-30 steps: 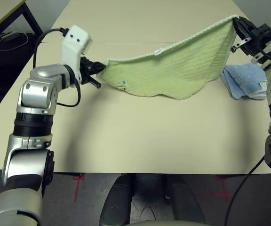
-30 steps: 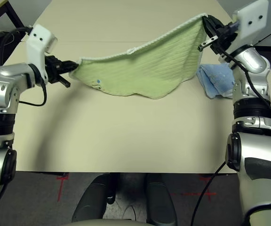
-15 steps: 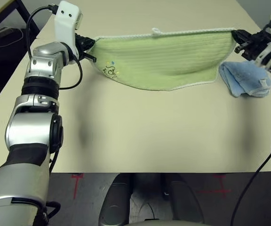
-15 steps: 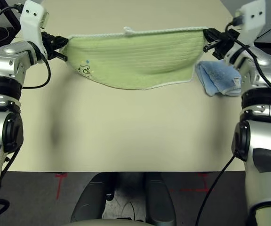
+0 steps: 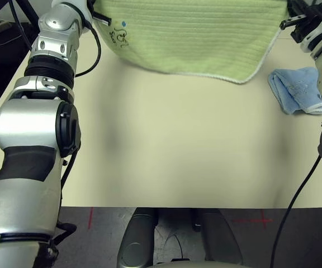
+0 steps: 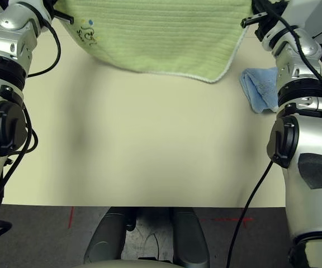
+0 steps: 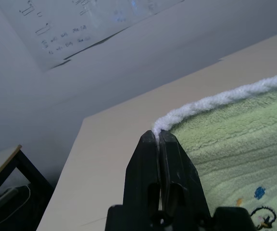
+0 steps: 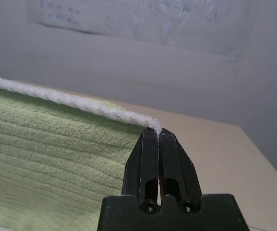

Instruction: Fold the towel and set it aside.

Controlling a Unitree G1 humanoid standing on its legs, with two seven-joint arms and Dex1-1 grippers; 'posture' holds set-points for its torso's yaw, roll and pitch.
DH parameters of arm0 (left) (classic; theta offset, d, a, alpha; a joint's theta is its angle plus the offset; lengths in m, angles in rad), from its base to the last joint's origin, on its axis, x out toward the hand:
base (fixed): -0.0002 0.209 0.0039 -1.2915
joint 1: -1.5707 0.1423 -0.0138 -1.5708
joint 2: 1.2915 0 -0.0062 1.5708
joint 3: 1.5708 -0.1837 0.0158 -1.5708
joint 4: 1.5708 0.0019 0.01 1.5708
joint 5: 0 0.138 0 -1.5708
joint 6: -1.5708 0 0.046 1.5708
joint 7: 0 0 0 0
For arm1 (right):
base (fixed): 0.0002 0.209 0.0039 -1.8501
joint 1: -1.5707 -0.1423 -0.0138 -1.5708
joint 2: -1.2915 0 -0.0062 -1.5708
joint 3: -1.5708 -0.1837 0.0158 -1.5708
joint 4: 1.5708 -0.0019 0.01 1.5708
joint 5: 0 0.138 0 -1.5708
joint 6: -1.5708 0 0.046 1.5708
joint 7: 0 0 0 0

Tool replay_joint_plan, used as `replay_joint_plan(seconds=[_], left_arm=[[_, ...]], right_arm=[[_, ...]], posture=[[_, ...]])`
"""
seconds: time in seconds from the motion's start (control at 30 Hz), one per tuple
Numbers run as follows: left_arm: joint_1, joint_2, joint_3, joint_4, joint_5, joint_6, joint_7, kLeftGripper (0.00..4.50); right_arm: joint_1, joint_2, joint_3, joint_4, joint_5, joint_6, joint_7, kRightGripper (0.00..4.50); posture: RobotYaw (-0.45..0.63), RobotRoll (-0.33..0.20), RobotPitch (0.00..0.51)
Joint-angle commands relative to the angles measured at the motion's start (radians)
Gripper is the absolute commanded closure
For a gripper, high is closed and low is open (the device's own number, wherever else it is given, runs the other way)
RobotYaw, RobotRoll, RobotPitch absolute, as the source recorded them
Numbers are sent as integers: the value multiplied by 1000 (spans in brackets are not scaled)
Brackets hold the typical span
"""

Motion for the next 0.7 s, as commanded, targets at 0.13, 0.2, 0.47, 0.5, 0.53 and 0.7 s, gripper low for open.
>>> replay_joint_plan(seconds=[0.13, 0.2, 0.47, 0.5, 0.53, 0.7], left_arm=[[21, 50, 44, 31, 5, -21, 48, 4444], [35, 58, 23, 38, 26, 15, 12, 4444], [235, 135, -32, -9, 51, 48, -275, 4444], [268, 142, -33, -27, 40, 60, -336, 4444], [291, 147, -31, -45, 31, 68, -377, 4444], [249, 151, 14, -51, -10, 177, -391, 4444]], right_arm=[[3, -39, -29, 20, 5, -34, -7, 4500], [-5, -35, -20, 22, 4, -8, 39, 4500], [151, -82, 14, -39, 33, 181, 524, 4500], [179, -92, 17, -52, 33, 197, 560, 4500], [199, -99, 14, -62, 35, 206, 574, 4500], [179, -118, -26, -61, 62, 270, 546, 4500]], posture=[[75, 0, 265], [77, 0, 266], [68, 0, 286], [69, 0, 287], [73, 0, 290], [79, 0, 292]])
